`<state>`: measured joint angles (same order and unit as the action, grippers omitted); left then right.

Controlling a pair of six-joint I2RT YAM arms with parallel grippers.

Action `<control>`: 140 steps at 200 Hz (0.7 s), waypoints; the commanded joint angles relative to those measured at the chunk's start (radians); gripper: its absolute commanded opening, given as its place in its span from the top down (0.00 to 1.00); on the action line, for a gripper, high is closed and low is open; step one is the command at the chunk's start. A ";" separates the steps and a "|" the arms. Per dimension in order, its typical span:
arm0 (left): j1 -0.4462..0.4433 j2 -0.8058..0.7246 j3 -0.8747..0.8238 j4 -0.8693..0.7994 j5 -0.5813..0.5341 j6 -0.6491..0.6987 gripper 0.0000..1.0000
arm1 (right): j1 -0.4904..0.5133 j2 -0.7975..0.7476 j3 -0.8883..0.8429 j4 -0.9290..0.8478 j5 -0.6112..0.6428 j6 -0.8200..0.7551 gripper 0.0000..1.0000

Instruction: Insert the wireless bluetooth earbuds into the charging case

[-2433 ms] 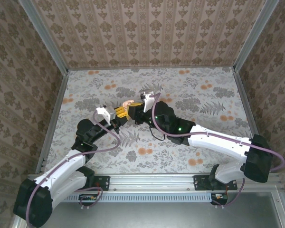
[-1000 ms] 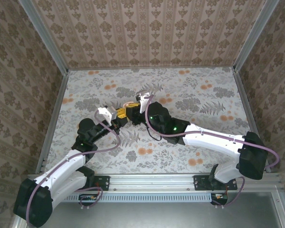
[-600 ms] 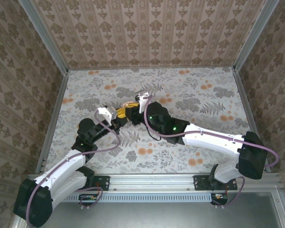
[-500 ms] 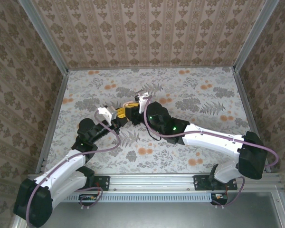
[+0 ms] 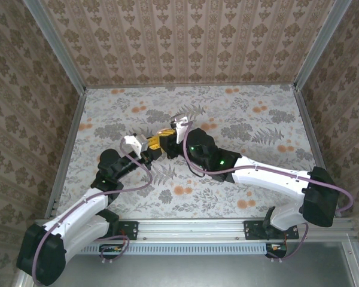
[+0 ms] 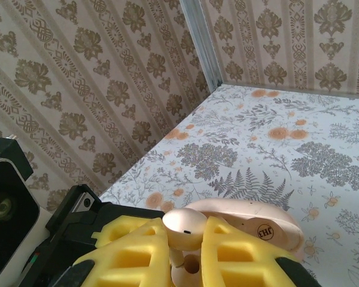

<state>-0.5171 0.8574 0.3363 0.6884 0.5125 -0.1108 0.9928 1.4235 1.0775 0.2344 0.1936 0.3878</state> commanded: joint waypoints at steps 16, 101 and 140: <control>-0.012 -0.004 0.029 0.049 0.038 0.031 1.00 | -0.014 -0.024 0.016 -0.046 -0.019 -0.003 0.86; -0.012 -0.012 0.045 -0.042 0.037 0.095 1.00 | -0.037 -0.024 0.042 -0.095 -0.032 0.019 0.86; -0.012 -0.021 0.042 -0.053 0.042 0.097 1.00 | -0.037 -0.024 0.045 -0.088 -0.013 -0.016 0.86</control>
<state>-0.5186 0.8574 0.3473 0.6250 0.5201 -0.0414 0.9691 1.4189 1.0962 0.1535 0.1497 0.3965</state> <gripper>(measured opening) 0.158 0.143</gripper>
